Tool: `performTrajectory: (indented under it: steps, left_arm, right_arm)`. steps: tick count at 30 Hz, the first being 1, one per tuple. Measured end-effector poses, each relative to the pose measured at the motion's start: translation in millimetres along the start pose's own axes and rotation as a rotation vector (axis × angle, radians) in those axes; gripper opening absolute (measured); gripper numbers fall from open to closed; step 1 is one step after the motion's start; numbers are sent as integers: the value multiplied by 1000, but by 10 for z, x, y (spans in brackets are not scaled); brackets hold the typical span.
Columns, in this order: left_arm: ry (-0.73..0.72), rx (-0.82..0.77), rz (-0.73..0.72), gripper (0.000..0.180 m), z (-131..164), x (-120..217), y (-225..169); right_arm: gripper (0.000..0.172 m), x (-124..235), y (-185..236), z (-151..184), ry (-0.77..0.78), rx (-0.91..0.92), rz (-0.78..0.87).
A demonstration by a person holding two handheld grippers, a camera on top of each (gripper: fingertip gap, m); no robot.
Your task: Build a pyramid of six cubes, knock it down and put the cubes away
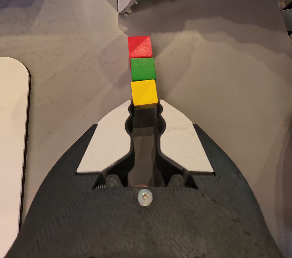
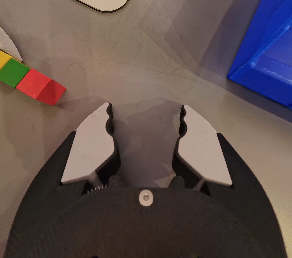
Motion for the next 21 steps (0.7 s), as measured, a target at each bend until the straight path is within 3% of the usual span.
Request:
performTrajectory:
  steps: [13, 17, 21]
  left_arm:
    - [-2, -4, 10, 27, -6, -17, 5]
    - [-4, 43, -15, 59, 21, 22, 44]
    - [-49, 106, -60, 60, 93, 397, 46]
  right_arm:
    - [82, 2, 0, 2, 0, 0, 0]
    - [82, 3, 0, 3, 0, 0, 0]
    - [82, 4, 0, 3, 0, 0, 0]
Point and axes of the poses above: each gripper's, where its closed fingertips meet, x back along the fingers, z out of its underside, y = z × x across the jaws, the point moved 2 cm from there along x, back along the fingers, and after that the axes turned 9 degrees about -z, right-handed, at the moved point
